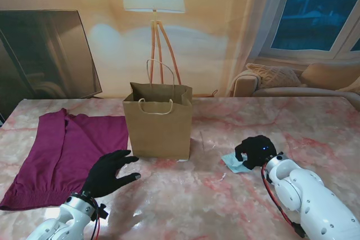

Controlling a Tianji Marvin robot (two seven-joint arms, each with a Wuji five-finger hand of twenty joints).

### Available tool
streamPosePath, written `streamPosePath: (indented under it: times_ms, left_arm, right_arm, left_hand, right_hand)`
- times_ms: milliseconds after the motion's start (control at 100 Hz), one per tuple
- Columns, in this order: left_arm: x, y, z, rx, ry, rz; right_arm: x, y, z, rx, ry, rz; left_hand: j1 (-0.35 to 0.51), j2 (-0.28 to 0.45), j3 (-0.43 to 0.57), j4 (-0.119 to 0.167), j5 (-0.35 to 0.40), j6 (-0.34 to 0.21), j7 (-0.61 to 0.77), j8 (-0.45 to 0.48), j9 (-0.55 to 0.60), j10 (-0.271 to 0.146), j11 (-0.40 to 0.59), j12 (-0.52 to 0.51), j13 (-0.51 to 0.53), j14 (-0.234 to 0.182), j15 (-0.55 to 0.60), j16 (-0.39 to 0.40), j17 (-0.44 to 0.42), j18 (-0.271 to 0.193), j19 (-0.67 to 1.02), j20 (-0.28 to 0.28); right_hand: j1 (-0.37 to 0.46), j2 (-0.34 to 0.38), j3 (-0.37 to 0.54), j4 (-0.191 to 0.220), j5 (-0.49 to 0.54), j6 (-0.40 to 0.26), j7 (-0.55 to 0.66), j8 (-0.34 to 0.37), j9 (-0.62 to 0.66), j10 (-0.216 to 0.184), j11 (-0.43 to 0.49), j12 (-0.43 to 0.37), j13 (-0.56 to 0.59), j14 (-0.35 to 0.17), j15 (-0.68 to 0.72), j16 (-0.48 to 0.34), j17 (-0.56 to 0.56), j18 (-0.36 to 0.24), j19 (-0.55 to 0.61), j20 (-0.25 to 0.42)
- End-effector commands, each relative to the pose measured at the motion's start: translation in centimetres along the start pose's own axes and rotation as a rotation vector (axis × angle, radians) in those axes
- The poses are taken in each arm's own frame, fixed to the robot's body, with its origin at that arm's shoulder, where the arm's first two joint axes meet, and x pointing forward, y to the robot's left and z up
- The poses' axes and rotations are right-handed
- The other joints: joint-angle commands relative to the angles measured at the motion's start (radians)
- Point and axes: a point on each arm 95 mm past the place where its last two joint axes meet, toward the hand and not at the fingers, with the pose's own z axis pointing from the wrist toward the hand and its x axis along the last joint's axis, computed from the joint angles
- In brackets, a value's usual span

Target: Fold the socks and the shorts into the kraft paper bag

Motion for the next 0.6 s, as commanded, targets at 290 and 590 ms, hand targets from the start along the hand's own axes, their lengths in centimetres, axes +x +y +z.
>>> streamPosePath:
  times_ms: [290,590]
  left_arm:
    - [0.3,0.0,-0.1,0.000,0.004,-0.002]
    - [0.5,0.1,-0.1,0.000,0.012,-0.002]
  right_arm:
    - [0.5,1.9,-2.5,0.033,0.097,0.012]
    - [2.1,3.1,-0.8,-0.064,0.059,0.080]
  left_hand:
    - [0.020,0.024,-0.019,0.055,0.012,-0.012,0.007,0.017,-0.030,-0.033,-0.017,-0.010,-0.035,-0.029,-0.016,-0.011,-0.014,-0.024,-0.014,-0.008]
    - [0.022,0.024,-0.019,0.055,0.011,-0.013,0.006,0.017,-0.028,-0.034,-0.016,-0.009,-0.034,-0.029,-0.016,-0.011,-0.014,-0.024,-0.014,-0.008]
  right_hand:
    - [-0.345,0.300,-0.255,0.167,0.006,0.189,-0.272,-0.077,-0.041,0.012,-0.103,-0.088,-0.059,0.003,-0.072,-0.025,-0.081,0.017,-0.090,0.069]
    - [0.005,0.248,0.116,0.148,-0.144,0.259,-0.276,-0.219,0.021,0.034,-0.088,-0.142,0.127,0.023,-0.135,-0.131,0.029,0.028,-0.194,-0.127]
